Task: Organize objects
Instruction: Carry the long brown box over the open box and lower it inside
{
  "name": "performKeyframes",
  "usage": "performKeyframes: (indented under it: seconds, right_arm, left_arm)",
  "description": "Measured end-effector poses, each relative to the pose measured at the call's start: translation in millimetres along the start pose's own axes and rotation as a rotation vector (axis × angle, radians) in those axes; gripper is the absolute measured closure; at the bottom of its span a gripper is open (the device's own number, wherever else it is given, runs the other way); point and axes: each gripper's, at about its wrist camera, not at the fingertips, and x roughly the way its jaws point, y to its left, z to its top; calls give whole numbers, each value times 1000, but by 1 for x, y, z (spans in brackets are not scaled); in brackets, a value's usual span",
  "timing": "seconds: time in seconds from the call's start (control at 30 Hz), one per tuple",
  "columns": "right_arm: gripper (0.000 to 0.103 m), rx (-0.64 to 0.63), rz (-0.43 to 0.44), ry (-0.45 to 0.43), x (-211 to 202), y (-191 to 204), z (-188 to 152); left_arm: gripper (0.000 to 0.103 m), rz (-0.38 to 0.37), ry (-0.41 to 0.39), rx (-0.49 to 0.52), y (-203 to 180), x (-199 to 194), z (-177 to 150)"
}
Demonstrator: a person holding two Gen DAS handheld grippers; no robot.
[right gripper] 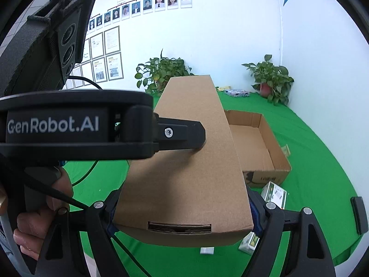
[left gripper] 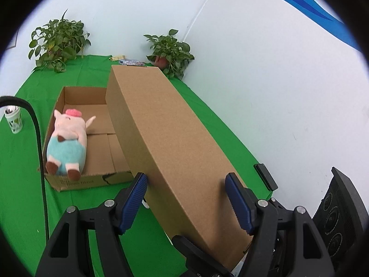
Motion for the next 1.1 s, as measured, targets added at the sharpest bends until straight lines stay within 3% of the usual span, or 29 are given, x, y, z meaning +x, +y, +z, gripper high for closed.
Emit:
performKeyframes:
  seconds: [0.57, 1.1]
  right_arm:
    - [23, -6, 10, 13, 63, 15, 71]
    - [23, 36, 57, 81, 166, 28, 111]
  left_arm:
    - [33, 17, 7, -14, 46, 28, 74]
    - [33, 74, 83, -53, 111, 92, 117]
